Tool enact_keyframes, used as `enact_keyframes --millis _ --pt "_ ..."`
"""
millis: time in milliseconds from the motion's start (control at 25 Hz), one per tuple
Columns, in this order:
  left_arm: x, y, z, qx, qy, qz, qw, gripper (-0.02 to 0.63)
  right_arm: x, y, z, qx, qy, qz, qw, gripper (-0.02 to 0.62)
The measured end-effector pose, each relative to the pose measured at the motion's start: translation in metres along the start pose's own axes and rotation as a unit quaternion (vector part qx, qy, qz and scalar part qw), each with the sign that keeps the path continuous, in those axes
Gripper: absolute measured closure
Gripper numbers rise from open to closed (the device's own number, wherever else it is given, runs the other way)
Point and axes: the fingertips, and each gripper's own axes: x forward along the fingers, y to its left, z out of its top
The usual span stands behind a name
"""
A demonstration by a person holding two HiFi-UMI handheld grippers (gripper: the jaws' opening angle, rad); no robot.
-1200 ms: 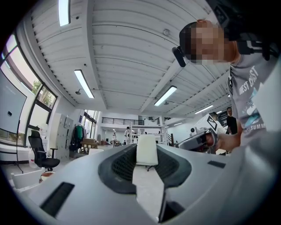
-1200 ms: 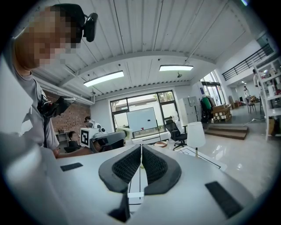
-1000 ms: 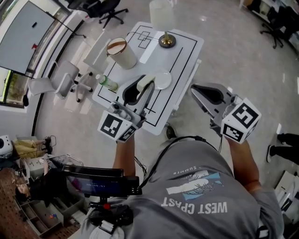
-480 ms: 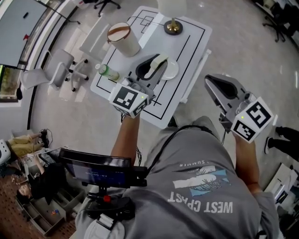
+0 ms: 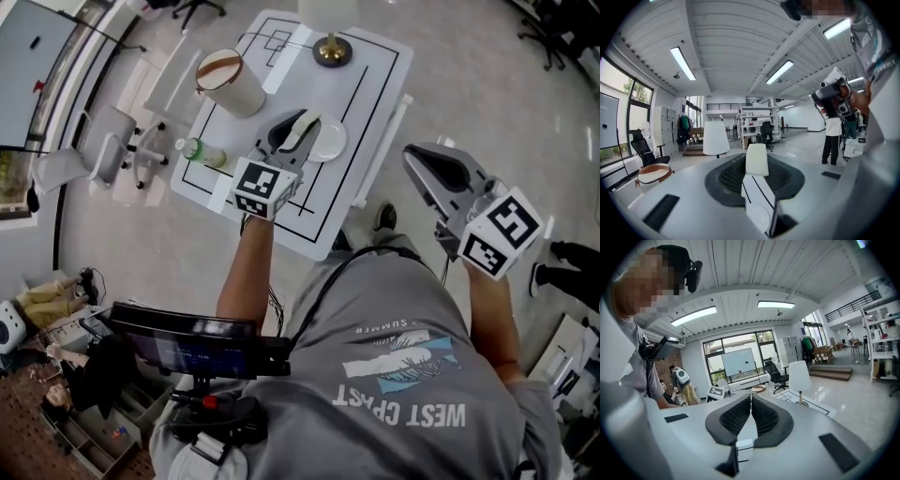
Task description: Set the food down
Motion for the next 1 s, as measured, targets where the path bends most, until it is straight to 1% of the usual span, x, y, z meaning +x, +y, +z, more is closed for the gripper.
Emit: enact_keyframes --millis 240,480,680,840,1000 --pt "0.033 0.010 -0.057 0.023 0.071 0.004 0.9972 0.499 0.001 -0.013 -0.006 0.009 0.004 -0.003 1.000 0.586" --pt "0.061 0.019 -0.108 0.049 0.132 -0.001 0.9900 0.499 0.000 -0.022 -0.013 0.018 0.011 -0.011 1.000 0.586" --pt "0.082 0.026 -0.145 0.068 0.181 -0.008 0.9812 0.499 -0.002 -0.031 -0.018 0.025 0.019 -0.019 0.999 0.586" --pt "0.096 0.033 -0.170 0.088 0.210 -0.014 0.9736 0.499 -0.001 -0.041 -0.021 0.030 0.024 -0.026 0.999 0.586" --pt "0.105 0.033 -0.196 0.102 0.247 -0.026 0.9633 0.499 -0.002 -0.047 -0.024 0.035 0.028 -0.034 0.998 0.586"
